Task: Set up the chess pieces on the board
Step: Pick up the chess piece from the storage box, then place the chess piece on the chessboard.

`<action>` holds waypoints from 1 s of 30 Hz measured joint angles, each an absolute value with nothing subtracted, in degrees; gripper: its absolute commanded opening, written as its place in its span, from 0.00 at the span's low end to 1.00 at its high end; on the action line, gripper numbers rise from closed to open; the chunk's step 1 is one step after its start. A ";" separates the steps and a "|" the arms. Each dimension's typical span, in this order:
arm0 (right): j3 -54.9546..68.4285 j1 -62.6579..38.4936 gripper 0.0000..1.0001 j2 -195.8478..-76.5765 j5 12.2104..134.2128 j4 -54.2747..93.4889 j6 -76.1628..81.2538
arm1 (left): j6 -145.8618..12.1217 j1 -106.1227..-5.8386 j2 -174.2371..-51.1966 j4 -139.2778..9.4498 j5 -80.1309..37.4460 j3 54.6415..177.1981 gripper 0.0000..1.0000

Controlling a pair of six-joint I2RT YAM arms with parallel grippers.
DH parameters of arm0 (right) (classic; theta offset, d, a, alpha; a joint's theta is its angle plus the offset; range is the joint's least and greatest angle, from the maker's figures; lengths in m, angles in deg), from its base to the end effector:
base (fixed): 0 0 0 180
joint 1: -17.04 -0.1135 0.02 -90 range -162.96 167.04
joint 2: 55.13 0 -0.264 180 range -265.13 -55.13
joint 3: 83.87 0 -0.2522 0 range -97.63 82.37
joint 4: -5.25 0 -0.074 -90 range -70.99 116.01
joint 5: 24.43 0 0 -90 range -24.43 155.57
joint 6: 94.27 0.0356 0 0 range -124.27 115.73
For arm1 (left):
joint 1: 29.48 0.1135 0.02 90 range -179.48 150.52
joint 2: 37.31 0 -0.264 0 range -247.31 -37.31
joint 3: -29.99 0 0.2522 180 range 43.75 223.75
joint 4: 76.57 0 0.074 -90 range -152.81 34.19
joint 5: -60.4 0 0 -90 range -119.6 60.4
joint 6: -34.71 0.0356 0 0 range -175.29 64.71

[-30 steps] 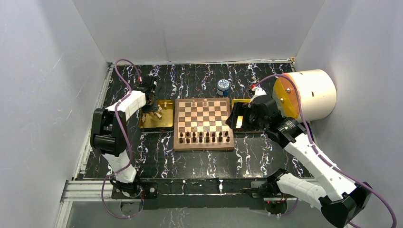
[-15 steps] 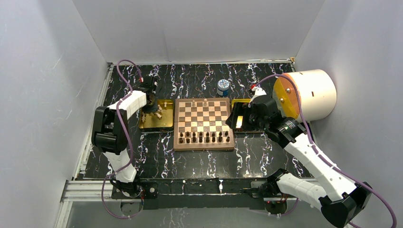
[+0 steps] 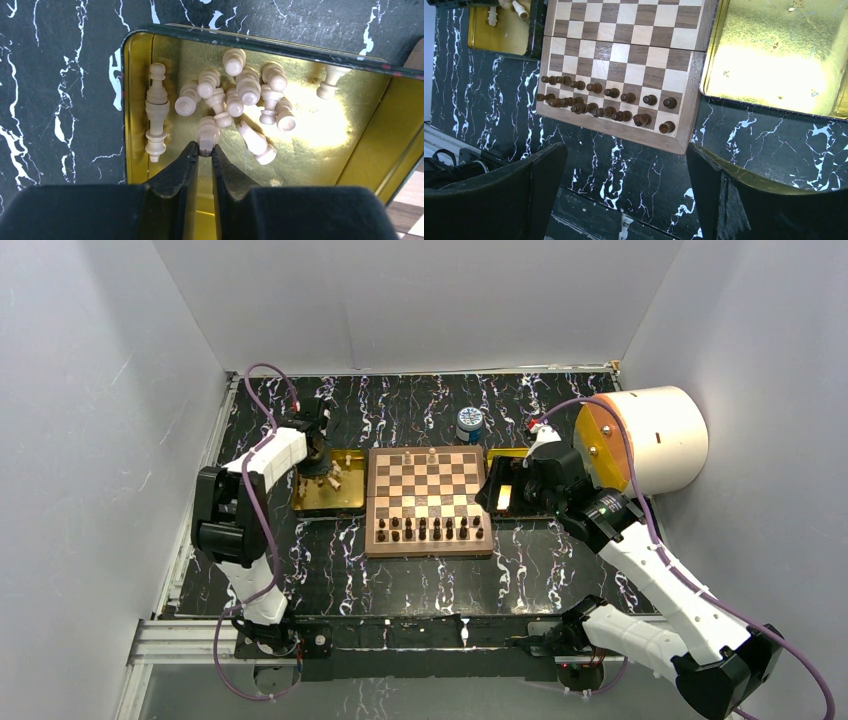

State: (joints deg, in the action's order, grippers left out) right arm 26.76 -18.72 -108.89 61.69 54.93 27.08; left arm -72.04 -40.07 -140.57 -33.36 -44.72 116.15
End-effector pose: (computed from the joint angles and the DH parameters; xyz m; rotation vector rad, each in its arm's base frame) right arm 0.1617 0.1135 0.3329 -0.0456 2.2256 0.5903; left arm 0.3706 -0.0598 0.2022 -0.2287 2.5648 0.1707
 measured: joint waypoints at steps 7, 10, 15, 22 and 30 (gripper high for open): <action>26.95 -18.72 0.99 -108.80 61.89 54.93 27.11 | -72.02 -40.07 -138.48 -30.60 -43.82 117.40 0.05; 26.95 -18.72 0.99 -108.80 61.95 54.91 27.11 | -72.02 -40.07 -138.43 -29.49 -42.71 118.42 0.05; 26.97 -18.72 0.99 -108.80 62.35 54.91 27.19 | -72.04 -40.09 -137.38 -27.74 -39.41 119.71 0.05; 27.00 -18.72 0.99 -108.80 62.39 54.78 27.33 | -72.20 -41.38 -134.74 -25.03 -36.19 125.90 0.05; 27.19 -18.72 0.99 -108.84 62.78 53.93 27.48 | -72.35 -48.55 -135.66 -23.76 -36.46 133.11 0.05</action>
